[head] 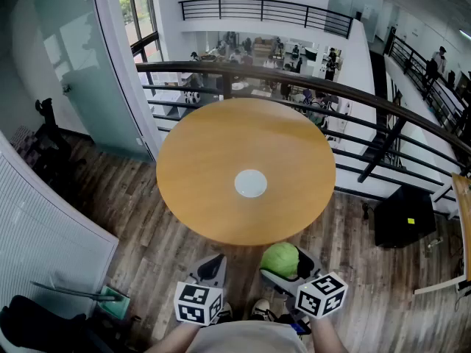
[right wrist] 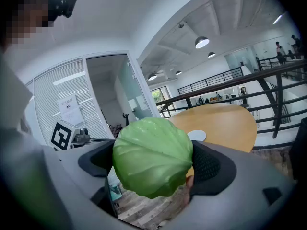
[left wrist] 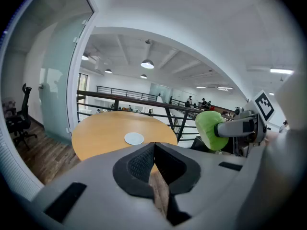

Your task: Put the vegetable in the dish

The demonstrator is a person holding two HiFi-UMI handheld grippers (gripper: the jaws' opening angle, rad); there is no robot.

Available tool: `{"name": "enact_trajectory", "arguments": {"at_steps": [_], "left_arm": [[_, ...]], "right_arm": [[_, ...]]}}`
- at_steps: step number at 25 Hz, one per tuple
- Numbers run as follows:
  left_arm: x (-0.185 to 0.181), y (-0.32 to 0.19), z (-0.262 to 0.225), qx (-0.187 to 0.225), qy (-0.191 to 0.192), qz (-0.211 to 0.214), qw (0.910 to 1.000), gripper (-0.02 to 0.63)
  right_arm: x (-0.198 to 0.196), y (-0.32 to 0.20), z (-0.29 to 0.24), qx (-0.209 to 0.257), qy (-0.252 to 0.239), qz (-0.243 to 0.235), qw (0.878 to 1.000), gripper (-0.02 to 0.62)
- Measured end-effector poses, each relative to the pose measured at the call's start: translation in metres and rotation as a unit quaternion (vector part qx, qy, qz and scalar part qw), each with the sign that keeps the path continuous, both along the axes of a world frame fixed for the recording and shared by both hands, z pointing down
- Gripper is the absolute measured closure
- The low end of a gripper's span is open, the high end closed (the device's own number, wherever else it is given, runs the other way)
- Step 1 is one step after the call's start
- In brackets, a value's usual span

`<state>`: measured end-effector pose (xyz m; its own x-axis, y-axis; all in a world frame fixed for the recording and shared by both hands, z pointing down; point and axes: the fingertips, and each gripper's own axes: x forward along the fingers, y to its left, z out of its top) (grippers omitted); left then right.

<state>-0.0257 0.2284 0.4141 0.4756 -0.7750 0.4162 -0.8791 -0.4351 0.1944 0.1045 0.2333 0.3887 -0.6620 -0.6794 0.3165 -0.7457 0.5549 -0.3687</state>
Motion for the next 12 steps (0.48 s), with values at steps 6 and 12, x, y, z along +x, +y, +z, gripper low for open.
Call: {"name": "enact_trajectory", "arguments": {"at_steps": [6,12], "left_arm": [[0.0003,-0.0018,0.0022,-0.002,-0.002,-0.002,1.0,0.584],[0.0009,-0.0033,0.0007,-0.002,0.001,-0.003,1.0,0.584]], "right_arm": [[0.0023,-0.0032,0.0022,-0.004,-0.001,0.001,1.0,0.117],[-0.0019,-0.0022,-0.0032,0.008,-0.004,-0.009,1.0,0.117]]}}
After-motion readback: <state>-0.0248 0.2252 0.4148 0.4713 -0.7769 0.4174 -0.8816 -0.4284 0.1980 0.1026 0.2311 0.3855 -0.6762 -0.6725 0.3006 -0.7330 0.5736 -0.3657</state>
